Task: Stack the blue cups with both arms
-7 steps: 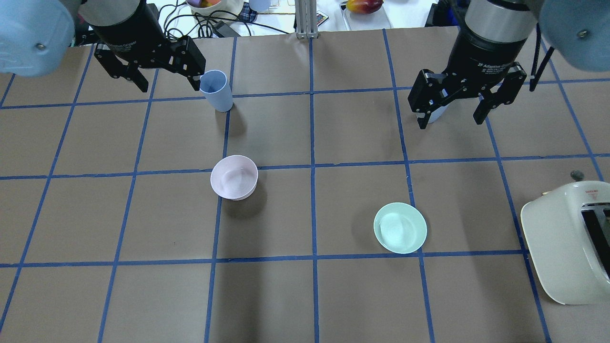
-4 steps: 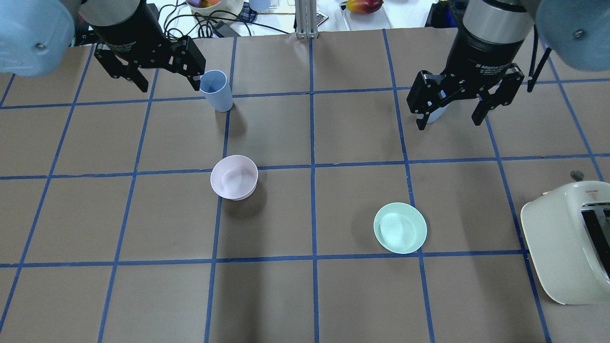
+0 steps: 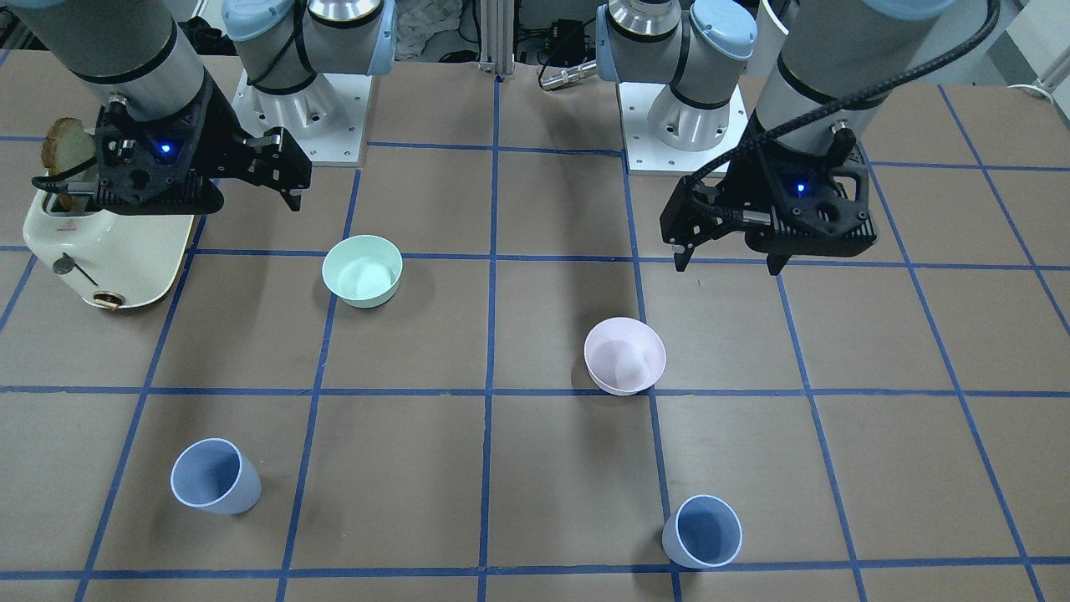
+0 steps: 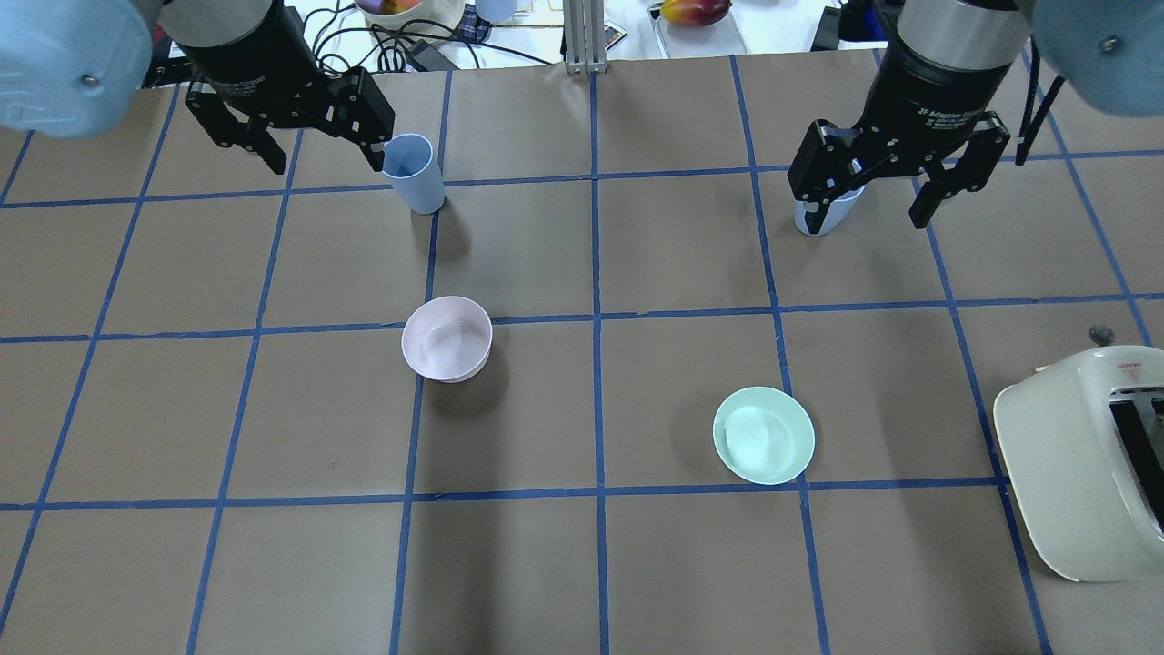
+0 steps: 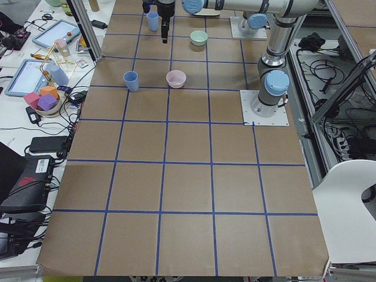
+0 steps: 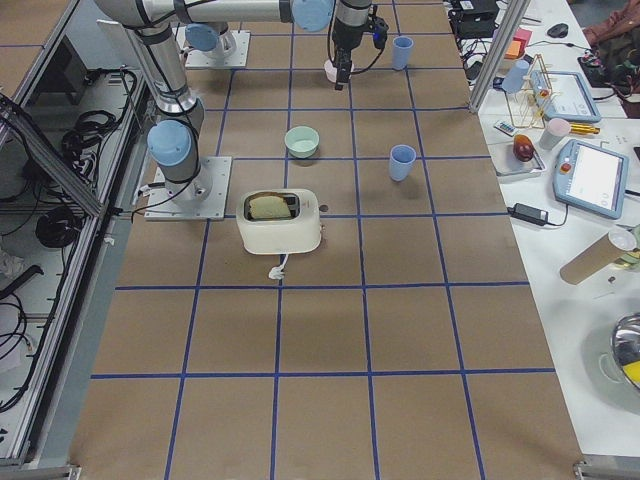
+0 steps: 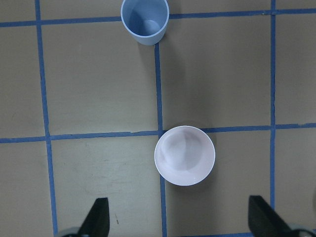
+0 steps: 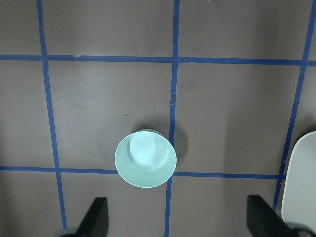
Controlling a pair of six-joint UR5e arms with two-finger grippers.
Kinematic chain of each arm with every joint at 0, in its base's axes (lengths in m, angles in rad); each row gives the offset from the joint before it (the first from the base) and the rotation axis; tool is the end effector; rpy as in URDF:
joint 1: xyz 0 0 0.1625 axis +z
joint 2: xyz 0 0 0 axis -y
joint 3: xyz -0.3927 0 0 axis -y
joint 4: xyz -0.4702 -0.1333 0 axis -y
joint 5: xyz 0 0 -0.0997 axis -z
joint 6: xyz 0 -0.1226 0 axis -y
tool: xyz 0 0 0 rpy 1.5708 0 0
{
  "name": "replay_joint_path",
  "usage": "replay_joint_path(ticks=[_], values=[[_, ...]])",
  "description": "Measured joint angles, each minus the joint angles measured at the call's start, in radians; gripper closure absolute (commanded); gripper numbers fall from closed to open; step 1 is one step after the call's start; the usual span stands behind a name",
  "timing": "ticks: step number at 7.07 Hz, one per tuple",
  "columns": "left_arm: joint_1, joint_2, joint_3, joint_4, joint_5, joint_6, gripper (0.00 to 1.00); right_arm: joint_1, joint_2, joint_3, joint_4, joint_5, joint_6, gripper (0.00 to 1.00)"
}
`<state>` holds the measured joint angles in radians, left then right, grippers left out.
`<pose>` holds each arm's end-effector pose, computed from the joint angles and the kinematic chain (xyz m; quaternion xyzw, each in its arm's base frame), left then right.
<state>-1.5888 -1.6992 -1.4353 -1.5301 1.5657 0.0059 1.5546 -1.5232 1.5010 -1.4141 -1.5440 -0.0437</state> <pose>-0.1452 -0.6234 0.4376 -0.0120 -0.9996 0.0239 0.0027 0.1273 -0.5733 0.4304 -0.0128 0.9976 0.0668 0.0154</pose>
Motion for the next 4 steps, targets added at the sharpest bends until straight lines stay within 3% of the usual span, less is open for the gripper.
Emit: replay_joint_path(ticks=[2, 4], values=[[0.001, -0.078, 0.037, 0.031, -0.004, -0.029, 0.00, -0.001, 0.006, -0.001, -0.046, 0.000, 0.005, 0.00], [0.001, -0.223, 0.135, 0.062, -0.004, -0.040, 0.00, -0.013, 0.033, 0.006, -0.172, -0.004, -0.005, 0.00]])
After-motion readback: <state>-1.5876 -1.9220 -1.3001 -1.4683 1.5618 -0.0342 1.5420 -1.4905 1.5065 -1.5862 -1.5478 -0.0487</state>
